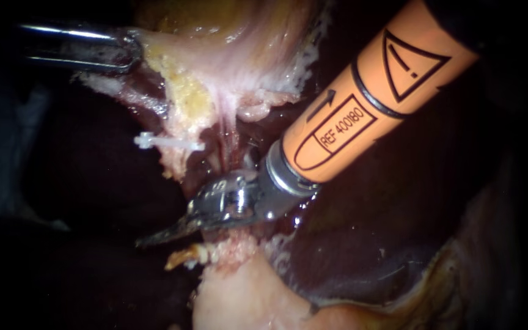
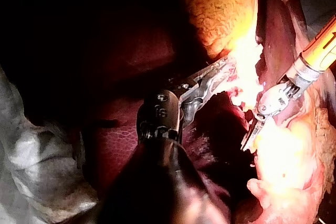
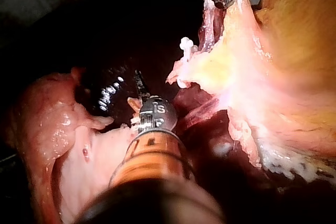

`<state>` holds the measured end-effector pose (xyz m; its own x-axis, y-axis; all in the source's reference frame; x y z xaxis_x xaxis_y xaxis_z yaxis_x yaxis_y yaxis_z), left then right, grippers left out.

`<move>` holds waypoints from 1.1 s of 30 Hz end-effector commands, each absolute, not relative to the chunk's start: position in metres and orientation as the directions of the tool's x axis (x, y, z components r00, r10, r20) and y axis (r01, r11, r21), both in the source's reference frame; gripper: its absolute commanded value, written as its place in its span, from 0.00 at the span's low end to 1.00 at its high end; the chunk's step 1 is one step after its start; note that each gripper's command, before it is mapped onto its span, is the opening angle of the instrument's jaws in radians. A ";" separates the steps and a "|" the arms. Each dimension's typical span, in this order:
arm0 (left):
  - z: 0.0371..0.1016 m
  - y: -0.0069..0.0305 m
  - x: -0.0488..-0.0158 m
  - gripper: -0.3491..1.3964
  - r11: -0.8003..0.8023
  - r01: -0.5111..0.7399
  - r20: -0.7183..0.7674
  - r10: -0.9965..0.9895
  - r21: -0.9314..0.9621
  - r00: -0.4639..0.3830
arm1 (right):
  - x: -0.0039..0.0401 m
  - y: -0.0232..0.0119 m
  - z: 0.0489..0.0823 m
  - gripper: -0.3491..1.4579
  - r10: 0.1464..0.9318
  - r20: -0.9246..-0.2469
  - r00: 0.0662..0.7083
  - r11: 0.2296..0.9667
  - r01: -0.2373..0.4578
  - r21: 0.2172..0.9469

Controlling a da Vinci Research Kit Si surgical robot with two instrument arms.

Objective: Go back from the cut left tube

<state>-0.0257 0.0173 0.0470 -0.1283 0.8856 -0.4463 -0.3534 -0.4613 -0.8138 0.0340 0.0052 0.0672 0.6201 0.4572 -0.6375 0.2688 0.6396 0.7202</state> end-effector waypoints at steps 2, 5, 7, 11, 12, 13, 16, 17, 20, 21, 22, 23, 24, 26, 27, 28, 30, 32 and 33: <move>0.0471 0.0173 -0.0257 0.00 -0.461 -0.353 -0.446 0.886 -0.814 -0.129 | 0.0339 0.0052 0.0672 0.00 0.457 -0.638 0.620 0.640 0.269 0.720; 0.0471 0.0174 -0.0256 0.00 -0.462 -0.353 -0.446 0.886 -0.814 -0.129 | 0.0339 0.0052 0.0671 0.00 0.457 -0.638 0.620 0.639 0.269 0.720; 0.0471 0.0174 -0.0256 0.00 -0.462 -0.353 -0.446 0.886 -0.814 -0.129 | 0.0338 0.0052 0.0671 0.00 0.457 -0.638 0.620 0.639 0.270 0.720; 0.0471 0.0174 -0.0256 0.00 -0.462 -0.353 -0.446 0.886 -0.814 -0.129 | 0.0338 0.0052 0.0671 0.00 0.457 -0.638 0.620 0.639 0.271 0.720; 0.0471 0.0174 -0.0256 0.00 -0.462 -0.353 -0.446 0.886 -0.814 -0.129 | 0.0338 0.0052 0.0670 0.00 0.456 -0.638 0.620 0.639 0.271 0.720; 0.0471 0.0174 -0.0256 0.00 -0.462 -0.353 -0.446 0.886 -0.814 -0.129 | 0.0338 0.0052 0.0670 0.02 0.459 -0.640 0.617 0.642 0.268 0.719; 0.0471 0.0174 -0.0256 0.00 -0.462 -0.353 -0.446 0.885 -0.814 -0.129 | 0.0337 0.0049 0.0667 0.79 0.499 -0.636 0.588 0.670 0.205 0.714; 0.0471 0.0174 -0.0256 0.00 -0.462 -0.352 -0.446 0.885 -0.814 -0.129 | 0.0337 0.0048 0.0665 0.90 0.525 -0.631 0.571 0.668 0.183 0.721; 0.0471 0.0174 -0.0255 0.00 -0.462 -0.352 -0.446 0.885 -0.814 -0.129 | 0.0334 0.0046 0.0662 0.97 0.574 -0.624 0.530 0.646 0.175 0.743; 0.0471 0.0174 -0.0255 0.00 -0.462 -0.352 -0.446 0.885 -0.814 -0.129 | 0.0334 0.0045 0.0661 0.97 0.578 -0.626 0.523 0.644 0.178 0.744; 0.0472 0.0174 -0.0255 0.00 -0.462 -0.352 -0.446 0.885 -0.814 -0.129 | 0.0333 0.0045 0.0660 0.97 0.581 -0.627 0.519 0.643 0.180 0.744; 0.0472 0.0174 -0.0255 0.00 -0.462 -0.352 -0.446 0.885 -0.814 -0.129 | 0.0333 0.0045 0.0660 0.97 0.582 -0.627 0.519 0.643 0.179 0.745; 0.0471 0.0174 -0.0255 0.00 -0.462 -0.352 -0.446 0.885 -0.814 -0.129 | 0.0333 0.0045 0.0660 0.98 0.582 -0.627 0.518 0.644 0.177 0.744; 0.0472 0.0174 -0.0255 0.00 -0.462 -0.352 -0.446 0.885 -0.814 -0.129 | 0.0332 0.0046 0.0659 0.98 0.584 -0.628 0.515 0.648 0.170 0.742; 0.0472 0.0174 -0.0255 0.00 -0.462 -0.352 -0.446 0.885 -0.814 -0.129 | 0.0331 0.0047 0.0658 0.98 0.585 -0.628 0.514 0.649 0.168 0.742; 0.0472 0.0174 -0.0255 0.00 -0.462 -0.352 -0.446 0.885 -0.814 -0.129 | 0.0329 0.0047 0.0657 0.99 0.587 -0.628 0.511 0.653 0.161 0.740; 0.0472 0.0174 -0.0255 0.00 -0.462 -0.352 -0.446 0.885 -0.814 -0.129 | 0.0322 0.0049 0.0652 0.99 0.599 -0.625 0.500 0.664 0.126 0.737; 0.0472 0.0174 -0.0254 0.00 -0.462 -0.352 -0.447 0.885 -0.814 -0.129 | 0.0313 0.0052 0.0644 0.99 0.578 -0.656 0.486 0.708 0.102 0.699; 0.0472 0.0174 -0.0254 0.00 -0.462 -0.351 -0.447 0.885 -0.814 -0.130 | 0.0305 0.0054 0.0637 0.99 0.563 -0.669 0.485 0.734 0.079 0.675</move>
